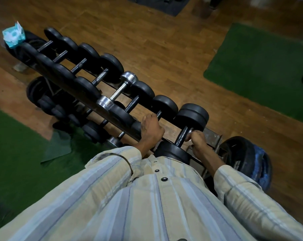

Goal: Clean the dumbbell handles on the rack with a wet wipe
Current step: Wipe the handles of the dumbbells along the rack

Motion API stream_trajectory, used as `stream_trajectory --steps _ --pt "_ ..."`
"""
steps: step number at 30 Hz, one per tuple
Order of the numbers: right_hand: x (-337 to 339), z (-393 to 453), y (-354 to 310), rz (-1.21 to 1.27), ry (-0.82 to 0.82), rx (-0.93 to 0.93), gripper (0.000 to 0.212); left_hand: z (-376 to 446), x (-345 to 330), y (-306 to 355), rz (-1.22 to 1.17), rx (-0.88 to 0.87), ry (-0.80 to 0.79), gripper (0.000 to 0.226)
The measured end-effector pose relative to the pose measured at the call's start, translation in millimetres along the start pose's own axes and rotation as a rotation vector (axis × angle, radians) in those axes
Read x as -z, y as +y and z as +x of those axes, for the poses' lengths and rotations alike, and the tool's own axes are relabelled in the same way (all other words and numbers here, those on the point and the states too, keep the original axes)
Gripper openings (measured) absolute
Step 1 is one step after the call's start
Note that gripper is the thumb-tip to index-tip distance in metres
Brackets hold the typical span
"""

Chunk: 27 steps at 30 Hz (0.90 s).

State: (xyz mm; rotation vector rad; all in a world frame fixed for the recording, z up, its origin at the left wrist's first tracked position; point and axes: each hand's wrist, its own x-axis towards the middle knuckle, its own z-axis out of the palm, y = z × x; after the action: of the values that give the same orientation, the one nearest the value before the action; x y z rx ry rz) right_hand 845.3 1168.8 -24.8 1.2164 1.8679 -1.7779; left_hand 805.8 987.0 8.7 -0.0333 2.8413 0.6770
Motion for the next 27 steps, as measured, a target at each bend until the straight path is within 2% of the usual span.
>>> stream_trajectory --steps 2,4,6,8,9,10,11,14,17,19,21,27 --pt "0.3 0.4 -3.9 0.088 -0.075 -0.088 0.020 -0.1 -0.2 -0.6 -0.001 -0.003 0.007 0.029" --pt "1.6 7.9 0.6 0.167 -0.143 -0.155 0.033 -0.6 -1.7 -1.8 0.010 -0.013 0.017 0.029" --pt "2.9 8.4 1.9 0.187 -0.199 -0.186 0.024 -2.0 -3.2 -1.9 0.022 -0.018 0.022 0.031" --pt "3.9 -2.0 -2.6 0.134 -0.217 -0.205 0.010 -2.5 -4.4 -1.7 0.032 -0.018 0.026 0.032" --pt "5.2 -5.8 -3.0 0.094 -0.238 -0.218 0.014 -2.7 -4.7 -1.5 0.036 -0.017 0.027 0.032" --pt "7.4 -7.0 -1.4 0.048 -0.265 -0.235 0.031 -2.9 -5.0 -1.4 0.037 -0.017 0.028 0.032" --pt "8.9 -7.7 0.9 -0.001 -0.288 -0.250 0.038 -3.1 -5.1 -1.3 0.039 -0.018 0.030 0.032" --pt "9.0 -3.1 12.0 -0.076 -0.350 -0.236 0.025 -5.4 -5.5 -0.9 0.043 -0.028 0.042 0.032" --pt "10.6 1.0 17.3 -0.204 -0.310 -0.204 0.014 -8.7 -5.5 -1.2 0.044 -0.058 0.054 0.032" --pt "11.5 0.9 13.7 -0.385 -0.254 -0.128 0.004 -10.5 -4.7 -2.0 0.019 -0.073 0.053 0.031" --pt "12.6 2.7 9.2 -0.566 -0.228 -0.048 0.012 -11.6 -2.4 -3.1 -0.004 -0.080 0.044 0.030" --pt "4.5 -7.0 -14.8 -0.812 -0.142 0.077 0.018 -10.0 8.1 -4.2 -0.073 -0.078 -0.033 0.030"
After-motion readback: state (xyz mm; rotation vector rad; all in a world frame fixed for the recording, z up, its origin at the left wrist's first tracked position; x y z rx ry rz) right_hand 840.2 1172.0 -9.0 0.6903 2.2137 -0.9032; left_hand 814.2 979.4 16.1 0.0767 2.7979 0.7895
